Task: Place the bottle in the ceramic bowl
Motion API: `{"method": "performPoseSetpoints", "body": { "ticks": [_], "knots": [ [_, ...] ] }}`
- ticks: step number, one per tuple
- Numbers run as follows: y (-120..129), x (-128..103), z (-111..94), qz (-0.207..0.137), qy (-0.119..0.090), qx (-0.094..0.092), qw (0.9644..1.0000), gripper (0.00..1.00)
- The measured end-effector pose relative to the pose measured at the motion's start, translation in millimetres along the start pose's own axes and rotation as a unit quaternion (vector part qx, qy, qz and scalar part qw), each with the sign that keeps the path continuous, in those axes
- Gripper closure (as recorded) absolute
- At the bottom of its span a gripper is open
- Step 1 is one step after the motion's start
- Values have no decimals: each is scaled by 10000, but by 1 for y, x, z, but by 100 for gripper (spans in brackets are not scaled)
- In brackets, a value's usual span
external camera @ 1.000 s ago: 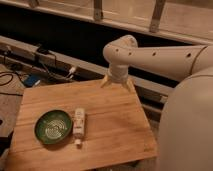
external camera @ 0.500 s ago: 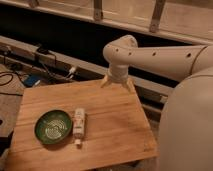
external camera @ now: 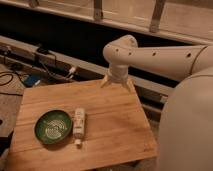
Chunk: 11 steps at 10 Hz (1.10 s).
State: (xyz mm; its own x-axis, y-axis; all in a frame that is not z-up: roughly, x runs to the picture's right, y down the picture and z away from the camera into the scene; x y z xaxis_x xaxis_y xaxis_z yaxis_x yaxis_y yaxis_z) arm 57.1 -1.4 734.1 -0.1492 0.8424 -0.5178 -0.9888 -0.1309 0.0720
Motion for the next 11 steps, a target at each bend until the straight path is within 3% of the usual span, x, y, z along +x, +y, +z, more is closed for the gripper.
{"method": "performPoseSetpoints", "body": {
  "ticks": [8,11],
  "knots": [
    [0,0,0,0,0,0,10000,20],
    [4,-4,-8,30,-122,0,9999,20]
  ]
}}
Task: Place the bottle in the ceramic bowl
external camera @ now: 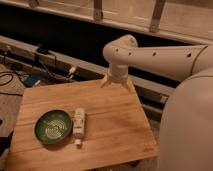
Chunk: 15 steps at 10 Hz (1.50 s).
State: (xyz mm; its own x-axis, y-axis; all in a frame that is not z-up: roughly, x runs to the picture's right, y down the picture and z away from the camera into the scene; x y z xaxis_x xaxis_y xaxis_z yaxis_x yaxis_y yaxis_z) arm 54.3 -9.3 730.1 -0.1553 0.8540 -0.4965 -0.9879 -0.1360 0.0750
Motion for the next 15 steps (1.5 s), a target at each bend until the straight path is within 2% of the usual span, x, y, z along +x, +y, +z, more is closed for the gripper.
{"method": "performPoseSetpoints", "body": {
  "ticks": [2,3,4,6,8,10,13,15],
  "knots": [
    [28,-2,-6,53,-158,-72,9998,20],
    [47,1,-2,113,-240,-104,9996,20],
    [68,11,8,159,-297,-130,9993,20],
    [89,31,31,83,-316,-18,9995,20],
    [100,44,47,-95,-219,130,9996,20],
    [95,44,47,-67,-211,172,9996,20],
    [99,44,48,-153,-172,139,9996,20],
    [112,55,68,-602,51,102,9981,20]
  ]
}}
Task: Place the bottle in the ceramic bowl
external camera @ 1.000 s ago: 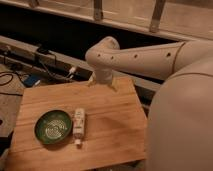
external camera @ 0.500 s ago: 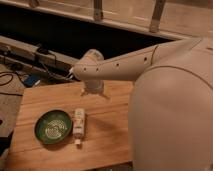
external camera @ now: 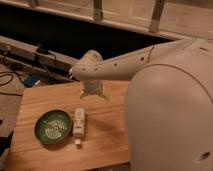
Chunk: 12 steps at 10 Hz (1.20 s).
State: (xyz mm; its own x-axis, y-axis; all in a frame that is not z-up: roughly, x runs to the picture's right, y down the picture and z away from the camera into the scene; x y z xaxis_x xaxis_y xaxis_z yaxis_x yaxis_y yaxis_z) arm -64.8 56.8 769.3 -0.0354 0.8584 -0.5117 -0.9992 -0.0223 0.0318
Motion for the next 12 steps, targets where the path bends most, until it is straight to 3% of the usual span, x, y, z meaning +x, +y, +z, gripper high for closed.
{"method": "performPoseSetpoints", "body": {
  "ticks": [7,10,12],
  "knots": [
    [26,33,57,-515,637,-166,9965,20],
    [47,55,61,-846,844,-227,9926,20],
    [51,56,61,-876,841,-245,9923,20]
  ]
}}
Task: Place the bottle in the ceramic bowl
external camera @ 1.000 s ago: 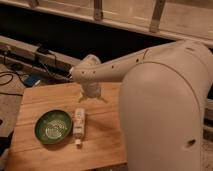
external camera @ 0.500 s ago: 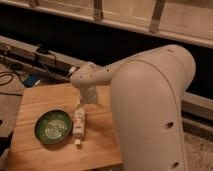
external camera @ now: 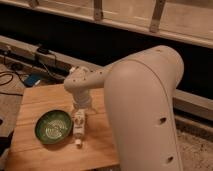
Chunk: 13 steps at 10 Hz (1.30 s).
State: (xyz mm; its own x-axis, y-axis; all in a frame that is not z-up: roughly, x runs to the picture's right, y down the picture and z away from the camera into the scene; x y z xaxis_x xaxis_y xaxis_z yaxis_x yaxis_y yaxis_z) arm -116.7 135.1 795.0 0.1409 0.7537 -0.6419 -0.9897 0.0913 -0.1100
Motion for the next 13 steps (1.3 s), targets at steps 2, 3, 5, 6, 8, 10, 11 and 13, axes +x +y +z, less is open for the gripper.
{"method": "performPoseSetpoints", "body": {
  "ticks": [2,3,5,6,8,10,11,13],
  "knots": [
    [-2,0,-1,15,-4,8,10000,20],
    [-1,0,-1,1,-1,3,10000,20],
    [2,-5,10,8,12,-30,10000,20],
    [3,-7,13,44,-8,-93,9999,20],
    [-7,-11,15,216,-37,-200,9996,20],
    [-6,-14,20,256,-23,-280,9993,20],
    [-5,-15,25,241,20,-299,9993,20],
    [10,-17,40,105,142,-296,9994,20]
  ]
}}
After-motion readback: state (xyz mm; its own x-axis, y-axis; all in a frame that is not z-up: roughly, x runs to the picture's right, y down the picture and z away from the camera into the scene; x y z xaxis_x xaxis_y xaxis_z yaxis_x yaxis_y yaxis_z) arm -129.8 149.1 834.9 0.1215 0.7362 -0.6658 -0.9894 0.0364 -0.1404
